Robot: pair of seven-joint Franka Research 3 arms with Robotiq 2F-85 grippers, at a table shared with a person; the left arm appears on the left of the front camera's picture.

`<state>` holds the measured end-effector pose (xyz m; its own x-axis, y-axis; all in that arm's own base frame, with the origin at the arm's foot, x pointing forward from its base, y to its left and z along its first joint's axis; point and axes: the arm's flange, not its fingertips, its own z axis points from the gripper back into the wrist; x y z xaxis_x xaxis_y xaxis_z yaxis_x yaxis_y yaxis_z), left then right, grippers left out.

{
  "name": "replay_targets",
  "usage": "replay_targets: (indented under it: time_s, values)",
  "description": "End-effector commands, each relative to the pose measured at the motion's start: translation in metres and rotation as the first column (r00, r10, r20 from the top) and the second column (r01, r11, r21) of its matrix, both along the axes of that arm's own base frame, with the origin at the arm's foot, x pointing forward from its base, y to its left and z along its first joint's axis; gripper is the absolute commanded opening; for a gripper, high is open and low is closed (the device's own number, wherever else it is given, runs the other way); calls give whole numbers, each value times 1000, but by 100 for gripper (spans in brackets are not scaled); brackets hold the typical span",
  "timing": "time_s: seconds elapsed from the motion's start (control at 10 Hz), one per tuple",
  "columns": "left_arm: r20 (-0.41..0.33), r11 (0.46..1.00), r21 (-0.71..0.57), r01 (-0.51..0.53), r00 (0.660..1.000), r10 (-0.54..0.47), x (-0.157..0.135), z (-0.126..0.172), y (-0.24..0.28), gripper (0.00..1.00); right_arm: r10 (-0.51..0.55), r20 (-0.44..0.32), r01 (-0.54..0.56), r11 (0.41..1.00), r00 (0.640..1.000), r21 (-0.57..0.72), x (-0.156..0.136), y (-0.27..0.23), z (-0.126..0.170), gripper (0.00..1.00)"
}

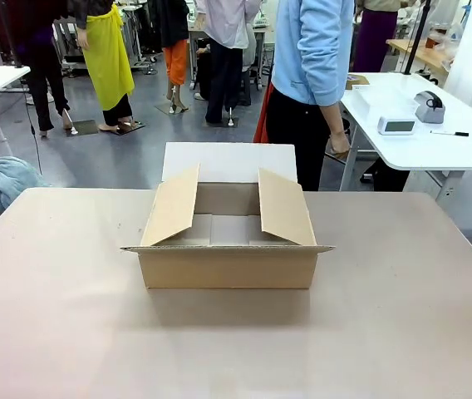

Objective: Pack the gift set into the box.
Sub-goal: Place both hands on the side flaps of the Package Box and spread them outward.

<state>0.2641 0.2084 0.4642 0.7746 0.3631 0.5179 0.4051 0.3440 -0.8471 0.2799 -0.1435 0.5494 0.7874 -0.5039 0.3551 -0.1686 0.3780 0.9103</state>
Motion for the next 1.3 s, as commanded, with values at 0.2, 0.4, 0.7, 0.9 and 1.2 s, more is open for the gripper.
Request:
replay_targets:
  time_s: [0.2,0.4,0.7,0.9,1.2]
  values:
    - [0,1000,0,0,1000,0,0,0,0,100,0,0,0,1000,1000,0,0,0,0,100]
    - [-23,996,-82,-36,999,35,3,-22,14,100,-135,-88,125,986,987,-108,2,-20,-21,100]
    - [-68,913,301,276,961,-268,60,53,-110,100,175,-19,-162,862,984,-480,84,101,2,100]
    - [-206,727,570,383,923,-325,99,77,-234,100,537,61,-390,683,842,-618,127,196,-16,100]
    - [-296,534,756,379,925,-238,117,81,-344,100,643,191,-374,633,741,-678,133,264,-41,100]
